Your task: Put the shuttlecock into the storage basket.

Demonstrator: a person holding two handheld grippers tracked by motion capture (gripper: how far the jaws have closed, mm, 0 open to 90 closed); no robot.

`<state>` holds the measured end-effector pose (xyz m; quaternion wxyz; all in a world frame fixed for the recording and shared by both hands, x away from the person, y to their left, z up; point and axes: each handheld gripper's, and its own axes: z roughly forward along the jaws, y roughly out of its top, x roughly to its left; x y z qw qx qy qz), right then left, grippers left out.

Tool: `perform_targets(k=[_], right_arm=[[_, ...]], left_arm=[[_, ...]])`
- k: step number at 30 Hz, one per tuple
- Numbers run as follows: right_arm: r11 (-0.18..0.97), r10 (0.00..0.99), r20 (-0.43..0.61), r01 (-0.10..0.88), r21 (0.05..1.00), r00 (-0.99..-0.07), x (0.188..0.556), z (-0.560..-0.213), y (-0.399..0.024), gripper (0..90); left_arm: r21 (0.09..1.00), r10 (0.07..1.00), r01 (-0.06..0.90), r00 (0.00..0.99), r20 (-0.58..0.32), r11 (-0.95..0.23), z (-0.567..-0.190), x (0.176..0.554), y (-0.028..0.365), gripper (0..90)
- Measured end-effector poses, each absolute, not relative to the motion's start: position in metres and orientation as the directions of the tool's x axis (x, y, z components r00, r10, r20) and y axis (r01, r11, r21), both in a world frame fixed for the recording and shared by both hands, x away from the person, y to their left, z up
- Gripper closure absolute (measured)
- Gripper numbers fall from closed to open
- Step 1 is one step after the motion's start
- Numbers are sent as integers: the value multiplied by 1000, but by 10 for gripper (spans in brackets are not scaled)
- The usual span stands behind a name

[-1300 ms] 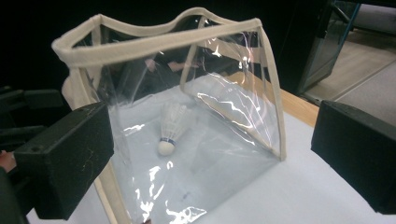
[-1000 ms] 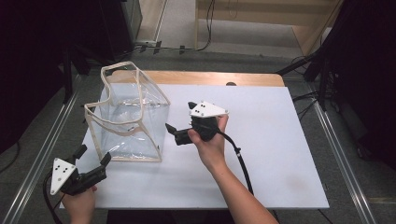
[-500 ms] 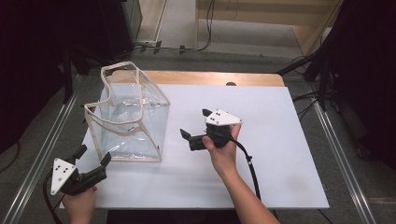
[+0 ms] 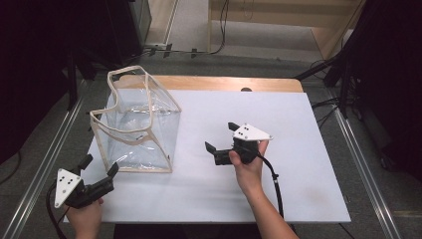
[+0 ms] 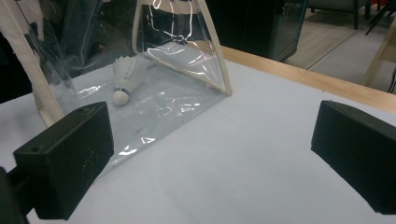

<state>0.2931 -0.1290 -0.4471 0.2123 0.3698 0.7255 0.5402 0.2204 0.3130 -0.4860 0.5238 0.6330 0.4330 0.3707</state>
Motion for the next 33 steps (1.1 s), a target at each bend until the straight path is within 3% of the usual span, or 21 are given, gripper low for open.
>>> perform_targets(k=[33], right_arm=[[104,834,94,322,941,-544,264,-473,-196,0]], left_arm=[[984,938,162,347,12,-73,-486,220,313,137]])
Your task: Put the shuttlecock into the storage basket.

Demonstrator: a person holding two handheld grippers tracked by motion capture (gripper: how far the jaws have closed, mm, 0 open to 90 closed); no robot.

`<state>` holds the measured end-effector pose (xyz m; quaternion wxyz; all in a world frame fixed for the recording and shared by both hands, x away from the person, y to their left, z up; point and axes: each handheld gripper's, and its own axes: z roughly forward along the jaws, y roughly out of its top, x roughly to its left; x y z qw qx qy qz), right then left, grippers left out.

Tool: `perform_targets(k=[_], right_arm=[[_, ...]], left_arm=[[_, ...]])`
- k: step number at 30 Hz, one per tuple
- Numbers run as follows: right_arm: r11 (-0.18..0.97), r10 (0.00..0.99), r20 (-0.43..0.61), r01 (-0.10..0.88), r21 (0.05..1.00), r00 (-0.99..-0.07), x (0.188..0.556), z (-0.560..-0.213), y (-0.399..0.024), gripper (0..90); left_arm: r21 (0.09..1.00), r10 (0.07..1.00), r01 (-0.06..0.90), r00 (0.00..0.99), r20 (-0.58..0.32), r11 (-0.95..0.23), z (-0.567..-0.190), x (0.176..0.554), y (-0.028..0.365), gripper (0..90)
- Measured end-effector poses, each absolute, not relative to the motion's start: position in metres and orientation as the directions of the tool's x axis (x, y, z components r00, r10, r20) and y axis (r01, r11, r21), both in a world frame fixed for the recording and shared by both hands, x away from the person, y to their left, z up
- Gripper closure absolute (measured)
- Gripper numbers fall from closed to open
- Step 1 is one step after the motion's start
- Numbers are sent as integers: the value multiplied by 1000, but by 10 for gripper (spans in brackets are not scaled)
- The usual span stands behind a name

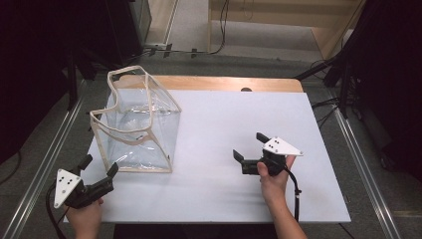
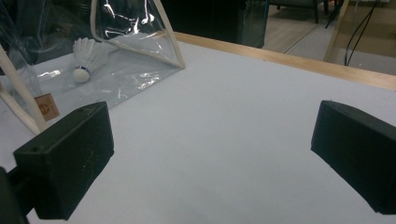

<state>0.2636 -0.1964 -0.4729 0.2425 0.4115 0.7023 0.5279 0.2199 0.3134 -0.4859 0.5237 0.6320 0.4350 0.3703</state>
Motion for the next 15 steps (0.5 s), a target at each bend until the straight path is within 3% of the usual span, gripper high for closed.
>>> perform_targets(k=[15], right_arm=[[94,866,88,332,939,-492,247,-478,-229,0]], left_arm=[[984,938,162,347,14,-75,-486,220,313,137]])
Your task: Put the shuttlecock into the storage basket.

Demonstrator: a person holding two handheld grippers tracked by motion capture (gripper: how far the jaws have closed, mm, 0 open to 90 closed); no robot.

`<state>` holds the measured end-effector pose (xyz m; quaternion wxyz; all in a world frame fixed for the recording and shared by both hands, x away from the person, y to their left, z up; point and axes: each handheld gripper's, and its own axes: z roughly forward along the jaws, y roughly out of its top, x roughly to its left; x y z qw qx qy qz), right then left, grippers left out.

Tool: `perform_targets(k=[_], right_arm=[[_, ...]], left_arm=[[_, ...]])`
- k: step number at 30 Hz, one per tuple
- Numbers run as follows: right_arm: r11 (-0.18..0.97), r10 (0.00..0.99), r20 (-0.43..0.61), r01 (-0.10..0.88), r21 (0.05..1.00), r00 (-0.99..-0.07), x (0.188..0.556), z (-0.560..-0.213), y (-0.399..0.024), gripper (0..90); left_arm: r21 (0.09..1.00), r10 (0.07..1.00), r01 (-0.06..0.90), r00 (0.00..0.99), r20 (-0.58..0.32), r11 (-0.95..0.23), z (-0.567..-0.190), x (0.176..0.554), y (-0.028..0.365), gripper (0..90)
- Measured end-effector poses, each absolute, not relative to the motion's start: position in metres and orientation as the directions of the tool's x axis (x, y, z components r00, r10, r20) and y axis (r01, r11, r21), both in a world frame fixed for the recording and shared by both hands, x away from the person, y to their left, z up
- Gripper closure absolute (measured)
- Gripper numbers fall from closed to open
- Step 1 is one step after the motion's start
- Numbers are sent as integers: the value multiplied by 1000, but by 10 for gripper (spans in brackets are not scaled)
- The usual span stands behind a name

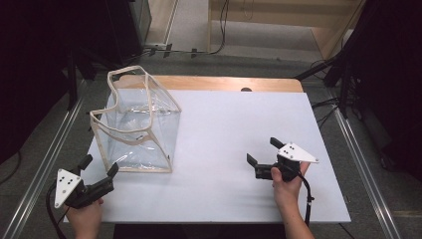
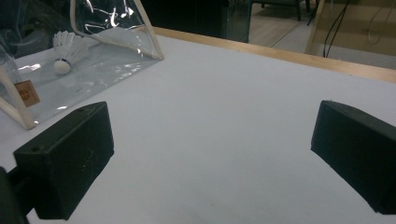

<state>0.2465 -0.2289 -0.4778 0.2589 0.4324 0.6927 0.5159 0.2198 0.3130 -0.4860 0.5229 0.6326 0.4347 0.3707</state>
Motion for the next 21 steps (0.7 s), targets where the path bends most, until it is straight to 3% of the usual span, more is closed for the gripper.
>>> perform_targets(k=[21], right_arm=[[54,903,104,351,935,-417,224,-490,-273,0]], left_arm=[[983,938,163,346,19,-80,-486,220,313,137]])
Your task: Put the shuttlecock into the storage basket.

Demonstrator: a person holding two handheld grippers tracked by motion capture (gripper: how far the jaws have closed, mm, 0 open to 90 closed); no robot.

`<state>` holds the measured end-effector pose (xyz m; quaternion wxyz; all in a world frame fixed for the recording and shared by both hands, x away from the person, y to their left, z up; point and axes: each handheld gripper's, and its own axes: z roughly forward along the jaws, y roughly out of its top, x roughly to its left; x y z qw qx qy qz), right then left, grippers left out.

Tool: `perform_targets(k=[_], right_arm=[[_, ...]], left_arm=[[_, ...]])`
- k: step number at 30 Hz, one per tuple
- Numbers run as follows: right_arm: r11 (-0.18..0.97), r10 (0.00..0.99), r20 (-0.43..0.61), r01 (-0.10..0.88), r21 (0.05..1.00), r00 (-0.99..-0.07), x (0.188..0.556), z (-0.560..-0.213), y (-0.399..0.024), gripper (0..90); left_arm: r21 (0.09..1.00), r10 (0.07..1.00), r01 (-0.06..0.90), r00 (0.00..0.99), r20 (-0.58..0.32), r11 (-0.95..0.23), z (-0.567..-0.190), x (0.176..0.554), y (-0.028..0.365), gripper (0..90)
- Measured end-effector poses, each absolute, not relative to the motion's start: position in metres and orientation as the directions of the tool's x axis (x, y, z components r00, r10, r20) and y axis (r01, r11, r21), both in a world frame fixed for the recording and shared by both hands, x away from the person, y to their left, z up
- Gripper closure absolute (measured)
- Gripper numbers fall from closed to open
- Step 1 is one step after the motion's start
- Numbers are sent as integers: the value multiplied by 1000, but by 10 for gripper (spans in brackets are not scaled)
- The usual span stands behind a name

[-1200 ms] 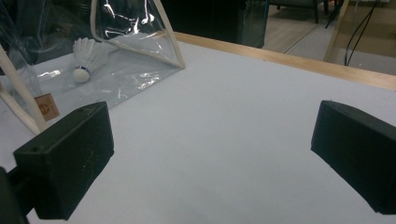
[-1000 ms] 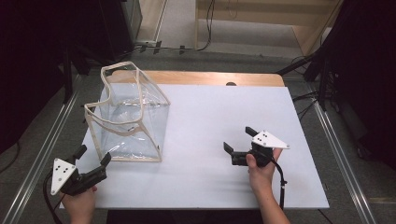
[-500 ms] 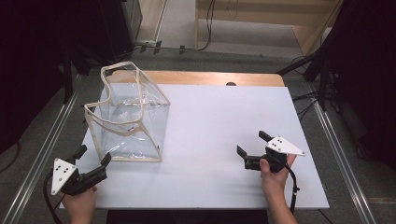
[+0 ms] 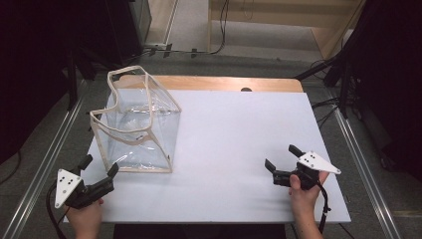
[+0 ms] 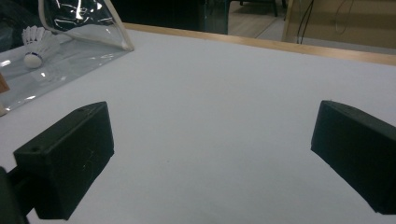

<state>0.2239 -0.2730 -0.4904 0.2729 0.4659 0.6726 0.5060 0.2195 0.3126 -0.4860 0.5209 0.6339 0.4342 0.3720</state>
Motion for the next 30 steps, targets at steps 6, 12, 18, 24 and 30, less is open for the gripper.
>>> perform_targets(k=[6,12,18,24,30], right_arm=[[38,911,114,358,933,-395,218,-494,-286,0],[28,912,120,353,935,-392,212,-498,-302,0],[9,922,127,348,937,-365,207,-501,-316,0],[-4,929,128,337,941,-348,202,-502,-331,0],[-14,936,130,335,942,-328,196,-504,-344,0]], left_arm=[[984,939,162,344,17,-78,-486,220,313,137],[984,939,161,344,10,-69,-486,220,313,137],[984,939,162,344,13,-73,-486,219,313,137],[984,939,161,345,14,-74,-486,219,313,137],[984,939,161,344,13,-73,-486,220,313,137]])
